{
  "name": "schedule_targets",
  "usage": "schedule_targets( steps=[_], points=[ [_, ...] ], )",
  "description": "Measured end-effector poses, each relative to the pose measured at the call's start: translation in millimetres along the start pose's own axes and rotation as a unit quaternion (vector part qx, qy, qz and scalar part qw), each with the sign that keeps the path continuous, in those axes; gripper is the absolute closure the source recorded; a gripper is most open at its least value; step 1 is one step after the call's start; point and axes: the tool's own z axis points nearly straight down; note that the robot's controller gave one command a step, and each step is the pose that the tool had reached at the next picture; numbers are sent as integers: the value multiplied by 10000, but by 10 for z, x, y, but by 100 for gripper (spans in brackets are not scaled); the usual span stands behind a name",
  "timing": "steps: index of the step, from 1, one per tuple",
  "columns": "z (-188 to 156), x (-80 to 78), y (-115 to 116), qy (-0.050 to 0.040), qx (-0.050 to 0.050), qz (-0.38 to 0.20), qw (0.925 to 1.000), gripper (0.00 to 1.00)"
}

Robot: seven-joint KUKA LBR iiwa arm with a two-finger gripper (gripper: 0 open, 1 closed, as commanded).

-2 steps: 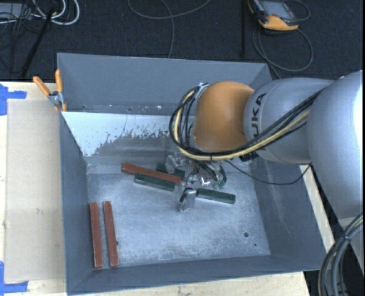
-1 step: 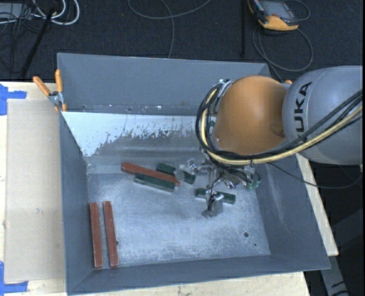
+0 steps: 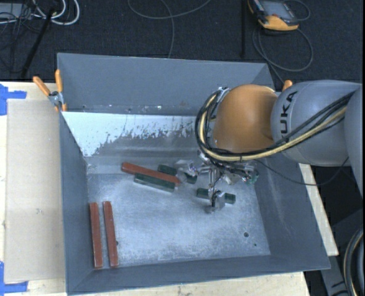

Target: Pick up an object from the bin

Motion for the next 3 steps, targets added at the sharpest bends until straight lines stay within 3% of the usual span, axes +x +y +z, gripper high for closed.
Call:
schedule_targets(
  steps=[1,2,3],
  points=[
    [-48,-19,-1,-27,7,16,10000,100],
    [-34,-6,-3,-9,2,26,10000,0],
    [11,381,-389,2,8,253,9997,0]
  ],
)
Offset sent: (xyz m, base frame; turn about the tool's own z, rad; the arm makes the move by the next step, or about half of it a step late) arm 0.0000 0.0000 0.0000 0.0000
